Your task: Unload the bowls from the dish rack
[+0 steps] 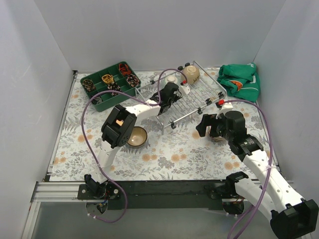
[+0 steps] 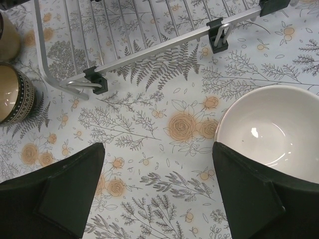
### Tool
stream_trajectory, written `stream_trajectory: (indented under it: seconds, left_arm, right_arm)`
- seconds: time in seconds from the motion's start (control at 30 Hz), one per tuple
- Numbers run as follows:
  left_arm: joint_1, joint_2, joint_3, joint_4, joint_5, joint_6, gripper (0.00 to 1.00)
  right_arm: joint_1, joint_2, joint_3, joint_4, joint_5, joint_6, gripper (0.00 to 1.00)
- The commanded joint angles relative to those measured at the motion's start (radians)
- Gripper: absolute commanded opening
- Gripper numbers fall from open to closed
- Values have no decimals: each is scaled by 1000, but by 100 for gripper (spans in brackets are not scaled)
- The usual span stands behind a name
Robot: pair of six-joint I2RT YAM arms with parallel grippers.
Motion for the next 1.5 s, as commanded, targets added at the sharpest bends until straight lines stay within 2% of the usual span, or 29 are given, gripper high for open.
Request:
stream_trajectory:
  seconds: [0.0, 0.17, 0.27, 0.47, 0.6, 0.63, 0.73, 0.87, 1.07, 1.2, 1.37, 1.47]
  left_arm:
    - [5, -128, -40, -133, 21, -100, 43]
    - [5, -211, -68, -172, 13, -218, 47]
    - [5, -296, -71, -189, 1, -327, 54]
    - [6, -486, -115, -278, -37, -552, 75]
    - [27, -644, -263, -321, -19, -683, 86]
    - [35, -717, -296, -325, -16, -700, 92]
    - [70, -823, -427, -327, 4, -768, 98]
    - [116, -1025, -622, -261, 9, -794, 98]
    - [129, -1184, -845, -132, -21, -798, 98]
    - [129, -1228, -913, -72, -73, -812, 98]
    - [127, -1244, -922, -54, -122, -802, 98]
    - [127, -1262, -934, -40, -140, -792, 98]
  right_arm:
    - [-2, -32, -14, 36, -17, 2, 97]
    - [-1, -27, -4, 40, -30, -12, 97]
    - [-2, 28, 27, 62, -52, -21, 96]
    - [-1, 181, 143, 163, -79, 32, 96]
    - [-2, 322, 240, 215, -63, 132, 97]
    - [-1, 353, 266, 223, -56, 151, 98]
    - [-2, 477, 350, 264, -43, 239, 98]
    - [-2, 656, 453, 335, -6, 370, 98]
    - [-4, 886, 631, 413, 36, 555, 99]
    - [-2, 1028, 758, 421, 94, 609, 99]
    - [-4, 1184, 892, 421, 163, 628, 99]
    - [-12, 1264, 950, 422, 149, 634, 99]
